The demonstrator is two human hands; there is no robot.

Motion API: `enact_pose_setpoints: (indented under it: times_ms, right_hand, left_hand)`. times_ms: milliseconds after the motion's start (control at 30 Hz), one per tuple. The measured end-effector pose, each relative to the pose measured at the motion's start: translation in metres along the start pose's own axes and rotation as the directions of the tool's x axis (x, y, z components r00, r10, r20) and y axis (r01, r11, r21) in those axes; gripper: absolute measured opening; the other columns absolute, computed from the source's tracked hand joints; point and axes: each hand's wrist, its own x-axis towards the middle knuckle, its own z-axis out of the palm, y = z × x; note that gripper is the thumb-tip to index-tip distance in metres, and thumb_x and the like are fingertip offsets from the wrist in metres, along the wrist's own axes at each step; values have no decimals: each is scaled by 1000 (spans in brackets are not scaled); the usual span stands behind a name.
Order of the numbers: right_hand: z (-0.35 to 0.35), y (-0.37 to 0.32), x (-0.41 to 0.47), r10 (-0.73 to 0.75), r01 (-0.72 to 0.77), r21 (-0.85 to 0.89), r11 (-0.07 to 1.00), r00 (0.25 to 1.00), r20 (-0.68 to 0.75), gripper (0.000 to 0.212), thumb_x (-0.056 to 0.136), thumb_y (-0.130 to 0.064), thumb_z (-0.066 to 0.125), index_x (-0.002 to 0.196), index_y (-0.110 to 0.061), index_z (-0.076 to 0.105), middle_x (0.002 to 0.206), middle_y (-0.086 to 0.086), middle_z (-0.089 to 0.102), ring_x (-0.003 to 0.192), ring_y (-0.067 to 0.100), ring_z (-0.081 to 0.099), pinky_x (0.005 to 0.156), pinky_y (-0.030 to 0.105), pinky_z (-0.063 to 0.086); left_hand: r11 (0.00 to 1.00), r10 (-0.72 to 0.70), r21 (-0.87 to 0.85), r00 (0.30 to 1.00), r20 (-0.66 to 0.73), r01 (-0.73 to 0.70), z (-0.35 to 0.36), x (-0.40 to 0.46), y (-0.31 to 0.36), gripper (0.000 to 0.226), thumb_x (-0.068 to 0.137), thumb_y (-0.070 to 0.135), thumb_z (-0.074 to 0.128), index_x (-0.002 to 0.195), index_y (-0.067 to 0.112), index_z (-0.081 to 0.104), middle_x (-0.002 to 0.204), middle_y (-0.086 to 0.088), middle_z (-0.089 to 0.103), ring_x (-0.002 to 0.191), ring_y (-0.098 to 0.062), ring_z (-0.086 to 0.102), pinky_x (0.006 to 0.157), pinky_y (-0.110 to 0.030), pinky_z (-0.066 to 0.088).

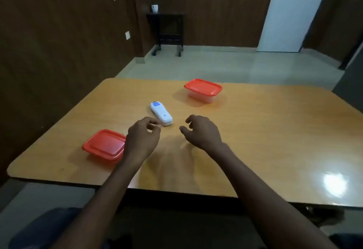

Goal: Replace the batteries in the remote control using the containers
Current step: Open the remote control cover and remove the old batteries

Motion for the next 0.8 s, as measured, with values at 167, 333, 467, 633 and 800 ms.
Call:
enact_pose_setpoints:
  times_ms: [167,333,467,633,800]
  right_hand:
    - [44,-32,53,-47,48,-118,992,999,10,49,88,-55,58,109,-10,63,111,8,64,102,27,58,65,34,40]
    - [66,-46,88,11,-5,-114,994,999,52,50,84,-60,63,89,-10,60,101,9,55,95,30,57,66,34,35]
    - [68,-42,84,71,-71,-1,997,997,-10,43,82,-53,65,78,-11,56,89,4,45,89,29,56,63,34,34]
    - [39,-25,51,72,-59,81,995,983,-169,44,82,-57,62,81,-13,67,86,3,53,76,22,53,49,28,24]
    - [-2,-7,-13,49,-26,80,996,954,-297,42,87,-57,58,90,-16,67,85,-1,50,72,18,51,52,28,36]
  left_hand:
    - [993,-117,24,993,-5,117,10,28,-6,18,91,30,63,108,27,69,105,5,69,95,-21,64,78,-33,48]
    - [987,-156,27,988,-19,156,14,41,-16,12,90,33,62,101,31,66,103,5,70,94,-22,66,81,-36,53]
    - [972,-222,-69,975,23,223,12,47,-16,17,84,38,62,99,33,67,97,5,70,92,-24,68,82,-35,55]
    - [876,-307,-334,936,170,348,21,42,0,22,94,30,61,112,19,69,103,-5,71,85,-26,72,83,-46,62]
    - [630,-202,-617,866,456,472,45,11,34,29,100,24,58,126,11,65,112,-12,74,96,-27,73,70,-37,63]
